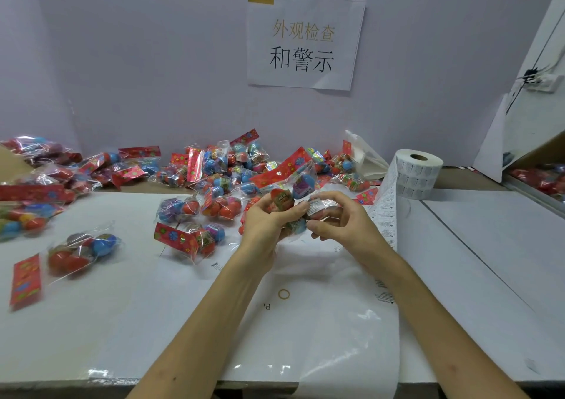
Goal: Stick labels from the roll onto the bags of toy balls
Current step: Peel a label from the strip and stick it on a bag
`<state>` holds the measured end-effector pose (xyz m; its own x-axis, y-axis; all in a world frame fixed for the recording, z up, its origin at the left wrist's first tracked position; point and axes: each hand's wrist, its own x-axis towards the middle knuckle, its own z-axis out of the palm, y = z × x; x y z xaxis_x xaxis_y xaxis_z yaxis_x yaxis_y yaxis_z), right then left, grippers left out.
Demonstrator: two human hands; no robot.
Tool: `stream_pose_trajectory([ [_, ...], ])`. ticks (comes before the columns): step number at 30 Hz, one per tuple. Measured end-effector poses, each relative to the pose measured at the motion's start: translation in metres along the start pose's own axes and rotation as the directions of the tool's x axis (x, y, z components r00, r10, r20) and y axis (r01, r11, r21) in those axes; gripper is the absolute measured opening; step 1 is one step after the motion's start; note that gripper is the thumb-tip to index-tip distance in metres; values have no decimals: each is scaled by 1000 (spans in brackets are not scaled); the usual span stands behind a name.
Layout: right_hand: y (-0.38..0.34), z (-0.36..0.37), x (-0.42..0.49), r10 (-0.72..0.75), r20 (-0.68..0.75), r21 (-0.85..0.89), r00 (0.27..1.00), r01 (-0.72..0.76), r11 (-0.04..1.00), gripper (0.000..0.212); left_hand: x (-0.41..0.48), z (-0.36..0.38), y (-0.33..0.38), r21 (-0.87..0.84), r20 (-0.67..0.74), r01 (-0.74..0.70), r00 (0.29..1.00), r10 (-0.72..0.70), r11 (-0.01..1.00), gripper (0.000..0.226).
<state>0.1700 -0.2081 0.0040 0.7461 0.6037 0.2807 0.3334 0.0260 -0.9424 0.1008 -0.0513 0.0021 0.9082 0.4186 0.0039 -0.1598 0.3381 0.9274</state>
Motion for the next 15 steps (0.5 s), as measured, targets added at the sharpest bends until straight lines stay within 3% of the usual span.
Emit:
stream_pose_trajectory([
  [8,-1,0,0,-56,10,31,998,56,998,49,-2,-1,2,48,125,-5,992,-1,999,50],
  [12,-2,-3,0,-87,-28,6,996,87,996,55,-2,2,0,57,135,-14,991,7,998,54],
  [15,-3,-4,-1,-43,3,10,999,43,999,47,-2,2,-1,52,113,-27,993,21,998,54],
])
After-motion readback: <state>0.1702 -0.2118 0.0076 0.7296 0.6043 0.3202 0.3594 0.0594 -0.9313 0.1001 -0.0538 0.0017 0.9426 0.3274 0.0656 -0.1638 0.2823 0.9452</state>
